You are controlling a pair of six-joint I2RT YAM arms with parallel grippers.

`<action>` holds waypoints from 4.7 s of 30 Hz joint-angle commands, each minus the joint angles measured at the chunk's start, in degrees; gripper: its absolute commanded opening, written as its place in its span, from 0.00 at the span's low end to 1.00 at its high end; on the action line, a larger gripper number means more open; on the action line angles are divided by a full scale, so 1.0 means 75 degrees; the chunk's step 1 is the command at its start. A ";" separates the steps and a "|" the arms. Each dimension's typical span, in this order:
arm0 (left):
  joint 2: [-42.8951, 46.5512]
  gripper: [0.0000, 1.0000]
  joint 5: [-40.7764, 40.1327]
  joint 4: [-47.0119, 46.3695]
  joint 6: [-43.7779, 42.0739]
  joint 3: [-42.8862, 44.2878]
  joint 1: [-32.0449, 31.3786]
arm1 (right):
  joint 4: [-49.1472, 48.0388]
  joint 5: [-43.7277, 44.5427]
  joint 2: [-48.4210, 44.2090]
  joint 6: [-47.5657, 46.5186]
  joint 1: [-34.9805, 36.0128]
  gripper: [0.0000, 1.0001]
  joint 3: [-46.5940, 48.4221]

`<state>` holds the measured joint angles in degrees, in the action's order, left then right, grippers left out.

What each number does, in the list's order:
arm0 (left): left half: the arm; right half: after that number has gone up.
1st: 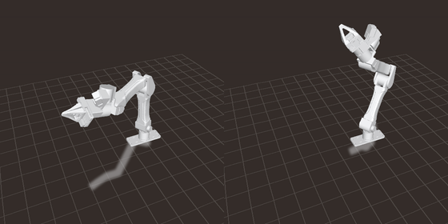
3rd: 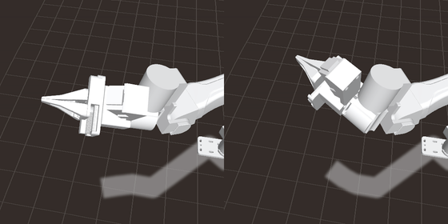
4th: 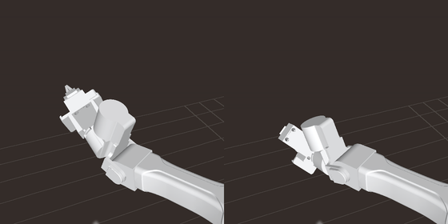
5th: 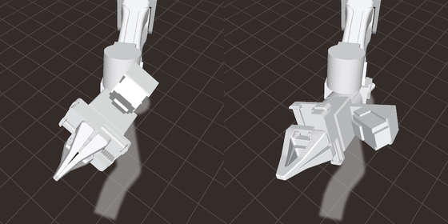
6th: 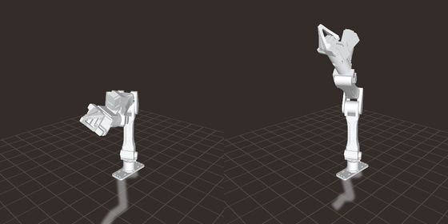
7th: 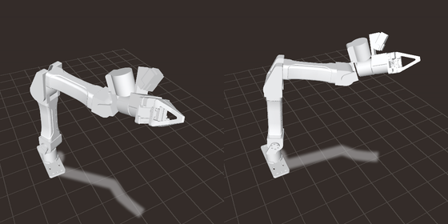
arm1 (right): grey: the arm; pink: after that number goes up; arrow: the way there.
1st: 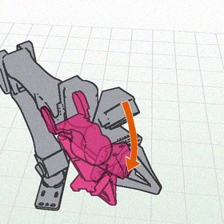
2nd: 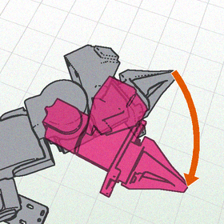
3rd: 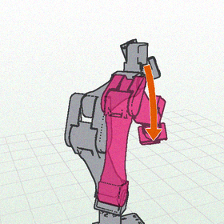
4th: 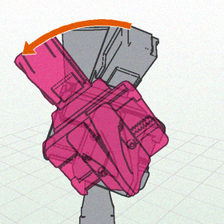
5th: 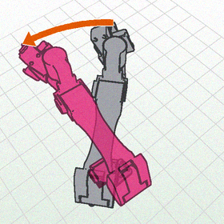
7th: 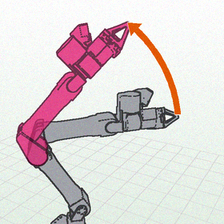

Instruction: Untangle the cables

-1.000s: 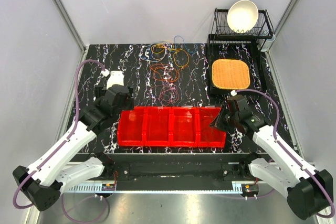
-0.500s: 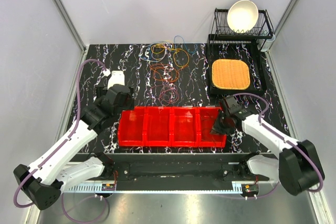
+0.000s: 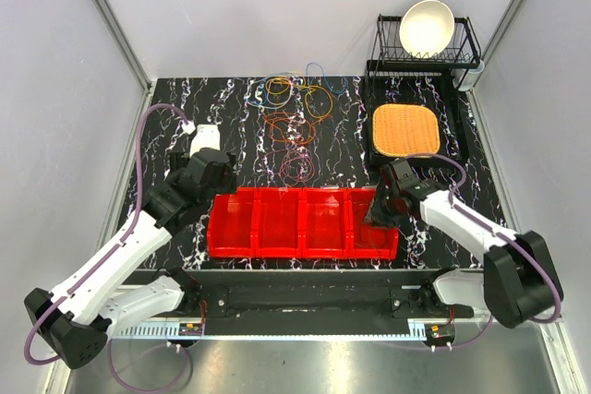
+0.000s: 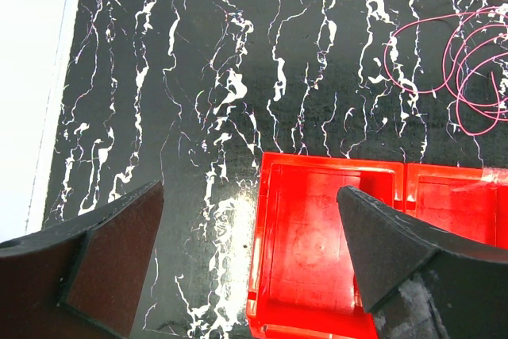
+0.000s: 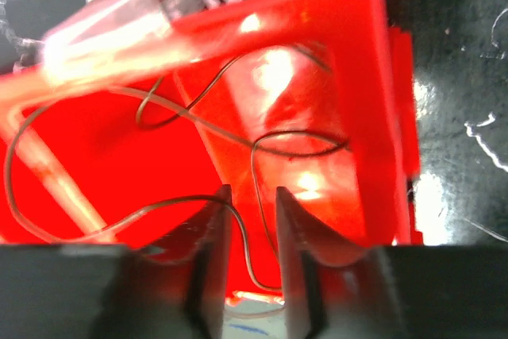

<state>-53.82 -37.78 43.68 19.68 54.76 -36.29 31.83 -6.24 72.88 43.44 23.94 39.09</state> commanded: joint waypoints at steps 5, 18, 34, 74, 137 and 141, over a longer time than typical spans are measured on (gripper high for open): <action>-0.0007 0.96 0.0115 -0.0176 -0.0105 0.0210 -0.0024 | 0.1320 0.0058 -0.1103 -0.0565 -0.0005 0.53 0.0869; 0.0016 0.96 0.0151 -0.0176 -0.0082 0.0198 -0.0013 | 0.1886 -0.0210 -0.1972 -0.0472 -0.0017 0.64 0.1725; -0.0031 0.96 0.0151 -0.0164 -0.0081 0.0175 -0.0024 | 0.0514 -0.0552 -0.0307 -0.0788 -0.0017 0.38 0.1258; -0.0148 0.96 0.0244 -0.0141 -0.0081 0.0198 -0.0036 | 0.0536 0.1395 0.0911 -0.0647 -0.0017 0.07 0.0811; -0.0828 0.96 0.0174 0.0047 -0.0046 0.0269 -0.0024 | -0.0050 -0.0973 0.9359 -0.0343 -0.0193 0.47 1.1486; -0.0781 0.96 0.0139 0.0047 -0.0034 0.0269 -0.0024 | 0.0056 -0.1101 0.9571 -0.0320 -0.0192 0.30 1.1733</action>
<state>-60.14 -34.83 44.58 19.68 54.78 -36.29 32.38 -13.19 143.17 40.47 22.74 123.52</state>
